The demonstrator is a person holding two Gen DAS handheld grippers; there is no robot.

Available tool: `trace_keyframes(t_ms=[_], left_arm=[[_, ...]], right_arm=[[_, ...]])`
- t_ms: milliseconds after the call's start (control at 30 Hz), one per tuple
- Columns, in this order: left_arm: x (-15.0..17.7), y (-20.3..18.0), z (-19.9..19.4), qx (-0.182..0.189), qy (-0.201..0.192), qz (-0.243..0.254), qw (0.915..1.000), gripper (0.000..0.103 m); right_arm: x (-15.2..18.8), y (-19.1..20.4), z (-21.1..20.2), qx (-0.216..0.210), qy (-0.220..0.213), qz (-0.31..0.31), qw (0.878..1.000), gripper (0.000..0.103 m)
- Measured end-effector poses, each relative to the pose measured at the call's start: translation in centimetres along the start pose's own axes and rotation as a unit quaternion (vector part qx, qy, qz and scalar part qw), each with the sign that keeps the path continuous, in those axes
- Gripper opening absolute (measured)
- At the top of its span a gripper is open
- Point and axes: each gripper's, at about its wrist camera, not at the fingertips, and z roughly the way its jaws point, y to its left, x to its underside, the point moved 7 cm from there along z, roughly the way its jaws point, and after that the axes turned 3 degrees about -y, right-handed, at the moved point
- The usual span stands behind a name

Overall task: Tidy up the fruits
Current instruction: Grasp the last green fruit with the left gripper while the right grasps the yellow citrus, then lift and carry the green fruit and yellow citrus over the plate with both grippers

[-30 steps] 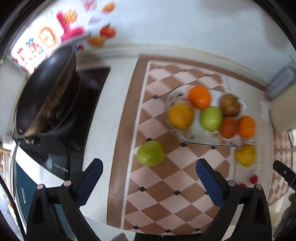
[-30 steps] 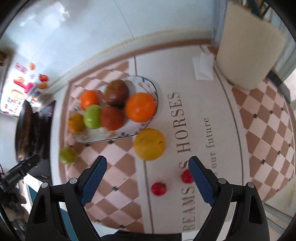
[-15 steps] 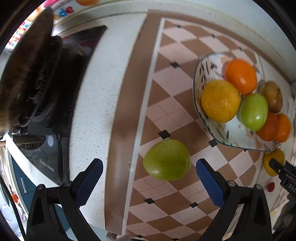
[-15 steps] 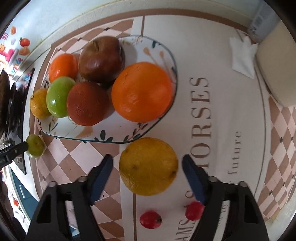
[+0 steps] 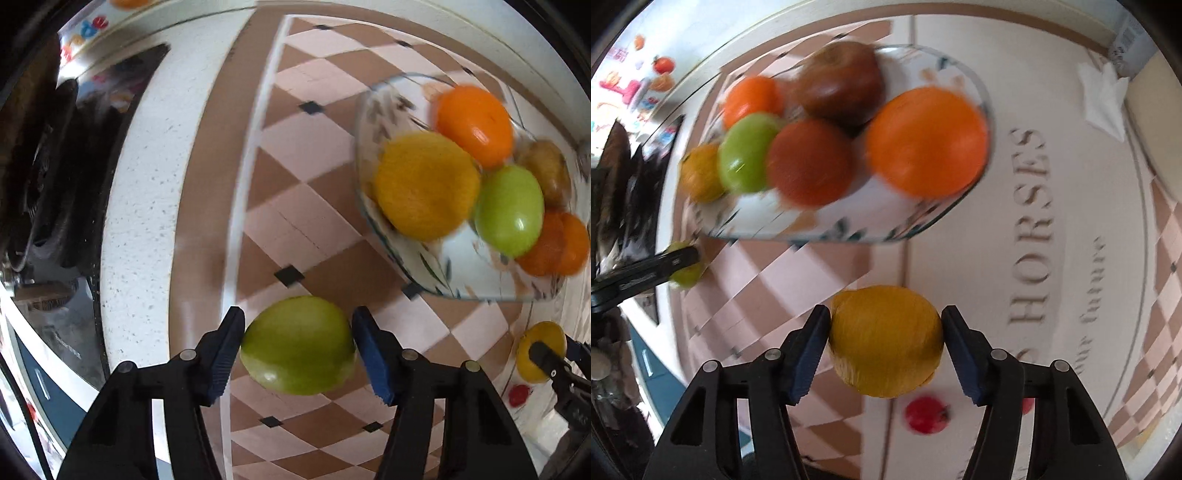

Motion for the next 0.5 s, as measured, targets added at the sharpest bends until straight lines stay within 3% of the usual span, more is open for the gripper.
trace_keyframes(t_ms=[267,367,500], left_arm=[[2.8,-3.9,-2.2,-0.002,-0.038,0.041,0.9984,0.056],[2.3,-4.1,-1.3,-0.021,-0.031,0.053,0.9979,0.056],[1.9,-3.9,0.5,-0.032,-0.013,0.058,0.9977,0.056]], right_arm=[[0.9,2.5,-0.4,-0.023,0.002,-0.02,1.0,0.062],[0.8,3.1,0.8,-0.027,0.016,-0.022,0.999,0.069],[1.2,4.0,2.1,-0.035,0.032,-0.026,0.999,0.07]])
